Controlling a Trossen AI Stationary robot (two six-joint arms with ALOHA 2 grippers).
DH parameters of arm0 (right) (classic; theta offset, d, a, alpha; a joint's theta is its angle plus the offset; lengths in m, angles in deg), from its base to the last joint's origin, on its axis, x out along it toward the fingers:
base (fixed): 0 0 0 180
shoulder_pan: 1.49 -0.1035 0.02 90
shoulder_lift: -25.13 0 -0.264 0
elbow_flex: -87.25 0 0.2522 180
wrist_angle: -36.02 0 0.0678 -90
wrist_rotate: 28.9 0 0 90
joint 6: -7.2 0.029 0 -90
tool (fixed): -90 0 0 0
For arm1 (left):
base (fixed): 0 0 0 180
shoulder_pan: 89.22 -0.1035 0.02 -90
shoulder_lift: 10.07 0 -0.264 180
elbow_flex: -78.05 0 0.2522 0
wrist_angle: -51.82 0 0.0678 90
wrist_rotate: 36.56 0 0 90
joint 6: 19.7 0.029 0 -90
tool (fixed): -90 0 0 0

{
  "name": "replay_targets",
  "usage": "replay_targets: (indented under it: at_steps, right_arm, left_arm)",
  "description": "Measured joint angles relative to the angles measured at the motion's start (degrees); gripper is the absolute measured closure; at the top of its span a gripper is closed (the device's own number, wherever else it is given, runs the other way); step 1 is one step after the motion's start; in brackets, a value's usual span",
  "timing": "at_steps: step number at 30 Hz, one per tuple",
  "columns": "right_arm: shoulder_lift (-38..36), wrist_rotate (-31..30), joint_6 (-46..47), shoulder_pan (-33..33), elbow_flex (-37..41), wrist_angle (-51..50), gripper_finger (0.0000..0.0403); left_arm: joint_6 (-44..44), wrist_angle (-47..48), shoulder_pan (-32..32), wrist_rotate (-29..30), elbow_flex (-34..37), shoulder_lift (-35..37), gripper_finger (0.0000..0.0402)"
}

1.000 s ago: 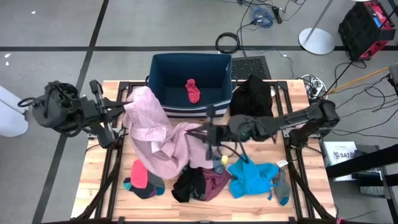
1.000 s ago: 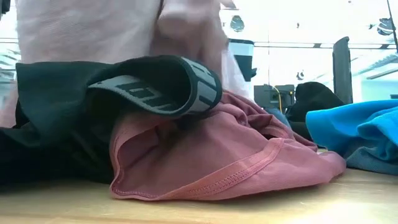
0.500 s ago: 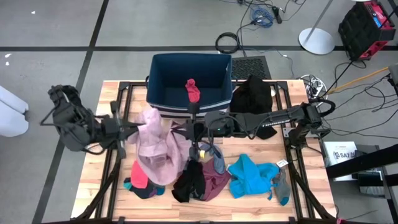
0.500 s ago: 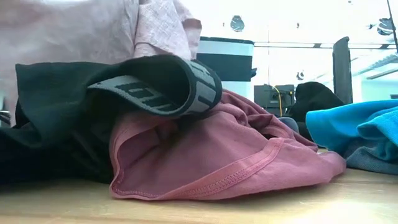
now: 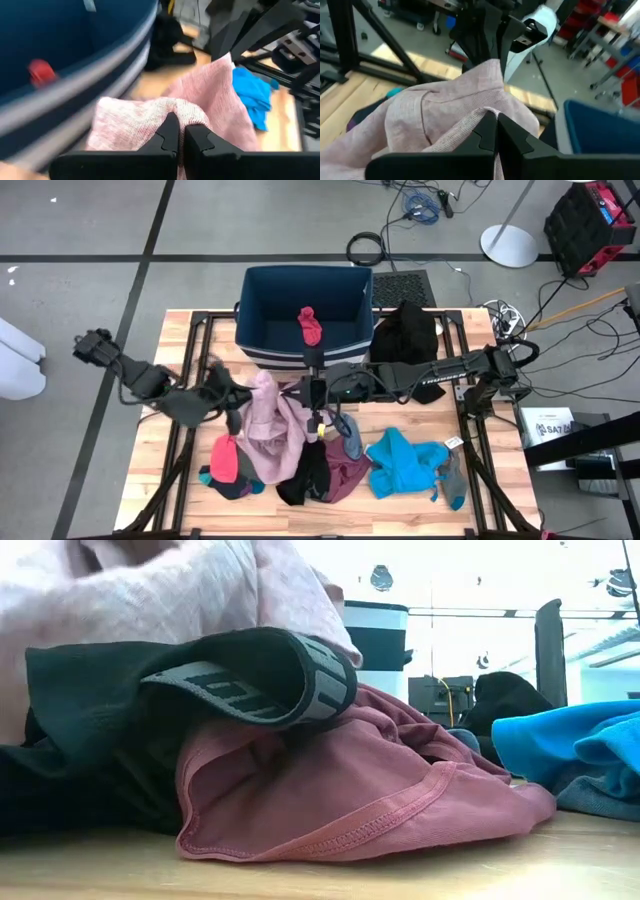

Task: Sort clothes
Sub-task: Move the pink polo shirt to the top left of the table

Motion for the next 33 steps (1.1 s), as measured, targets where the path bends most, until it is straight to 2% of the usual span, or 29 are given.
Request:
replay_targets:
  at_steps: [3, 7, 10, 15, 21, 29, 33]
  right_arm:
    - [0.0, 0.0, 1.51, 0.04, 0.0, -3.43, 0.0403]
    - [-0.01, 0.02, 3.73, 0.04, 0.0, -6.76, 0.0403]
    - [0.11, 0.02, 4.95, 0.04, 0.0, -8.89, 0.0403]
    - [0.09, 0.04, 7.85, 0.55, 3.53, -10.53, 0.0403]
    - [0.04, 0.48, 11.13, 1.9, 8.89, -8.01, 0.0403]
    - [-0.55, 0.66, 10.29, 1.6, 9.01, -7.13, 0.0403]
    - [-1.46, 0.7, 9.5, 1.38, 9.03, -7.31, 0.0403]
  left_arm:
    - [-0.01, 1.78, -8.54, -13.95, 0.31, -1.86, 0.0394]
    - [3.47, 2.33, -19.39, -36.72, 0.35, -6.56, 0.0394]
    - [7.32, 1.77, -23.24, -44.54, -0.22, -10.67, 0.0394]
    - [15.16, -3.03, -24.2, -46.48, -0.28, -13.54, 0.0393]
    - [21.59, -11.4, -23.31, -40.81, -0.35, -10.78, 0.0393]
    - [20.74, -11.31, -23.29, -38.76, -0.32, -10.95, 0.039]
    - [20.72, -11.16, -23.29, -38.97, -0.32, -12.5, 0.0356]
